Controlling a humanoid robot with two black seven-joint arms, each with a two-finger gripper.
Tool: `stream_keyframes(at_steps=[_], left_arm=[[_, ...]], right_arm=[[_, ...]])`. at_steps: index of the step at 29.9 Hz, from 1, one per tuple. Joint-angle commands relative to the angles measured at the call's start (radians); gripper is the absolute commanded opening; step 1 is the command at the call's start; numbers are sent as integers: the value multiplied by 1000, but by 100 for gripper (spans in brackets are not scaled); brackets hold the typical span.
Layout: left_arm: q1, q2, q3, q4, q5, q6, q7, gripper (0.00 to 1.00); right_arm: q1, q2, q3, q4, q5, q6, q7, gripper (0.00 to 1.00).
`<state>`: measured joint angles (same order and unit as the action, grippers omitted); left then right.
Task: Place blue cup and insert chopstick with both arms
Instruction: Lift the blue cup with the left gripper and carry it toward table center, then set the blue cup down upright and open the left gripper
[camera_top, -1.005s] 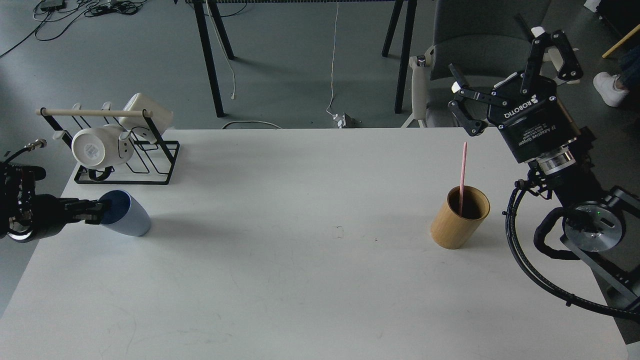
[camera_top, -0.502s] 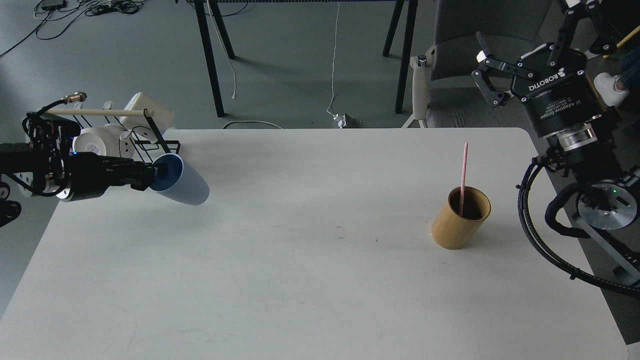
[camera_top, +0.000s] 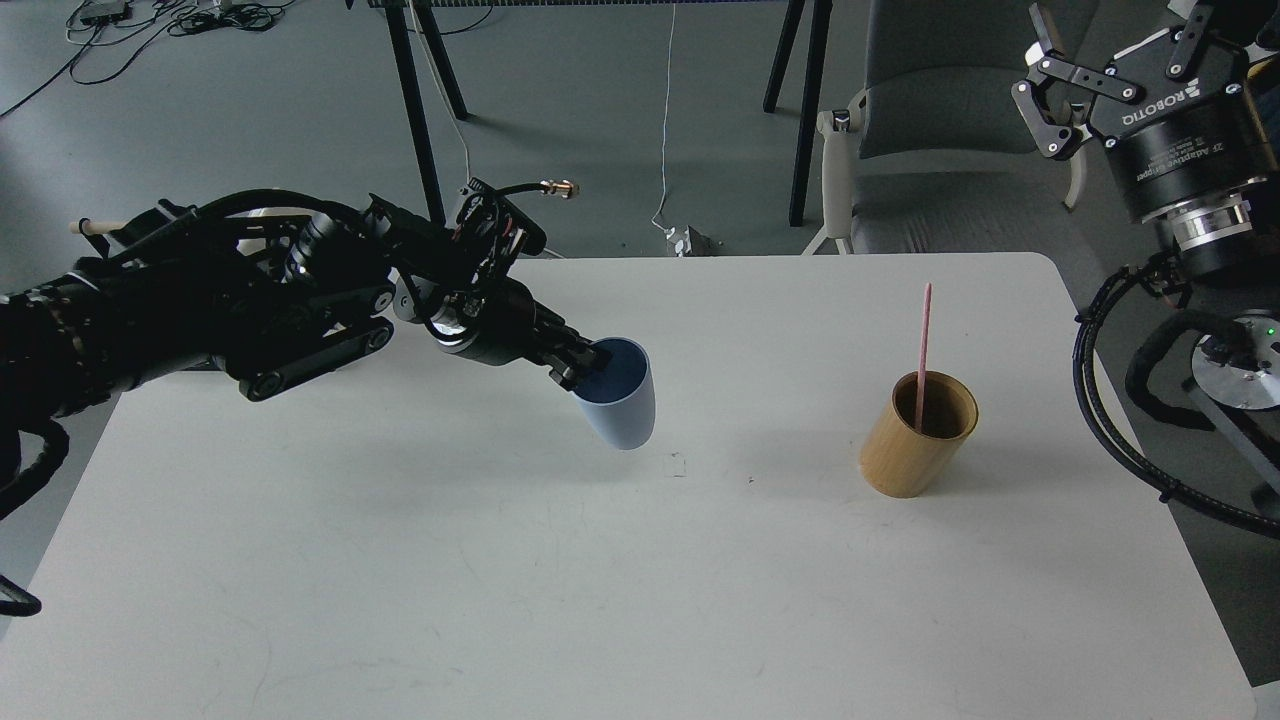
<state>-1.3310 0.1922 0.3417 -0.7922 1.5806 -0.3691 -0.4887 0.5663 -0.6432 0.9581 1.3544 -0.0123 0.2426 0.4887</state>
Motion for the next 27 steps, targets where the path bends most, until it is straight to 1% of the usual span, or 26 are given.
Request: stream_keyframes(at_steps=[1,3,5,7,21,27], left_arm=[[-8,-115,43,79,-1,-1,0,4],[-5,-183,68,146,1,1,0,4],[3,-192,95,195,-1,3,0,4],[12,-192,103,218,-1,3,0,4],[53,-192,103,222,-1,3,0,8],[55,-192,95,220,-8,3,0,12]], right_arm=[[-2,2,-1,-21,0,4,0,99],[-3,2,1,-27,0,6,0,99],[-6,-1,-1,-27,0,6,0,99],[-8,-3,-1,-27,0,7,0,99],[-12,1,-7,-27,0,7,0,99],[-32,-3,-9,-20,0,11,0,99]])
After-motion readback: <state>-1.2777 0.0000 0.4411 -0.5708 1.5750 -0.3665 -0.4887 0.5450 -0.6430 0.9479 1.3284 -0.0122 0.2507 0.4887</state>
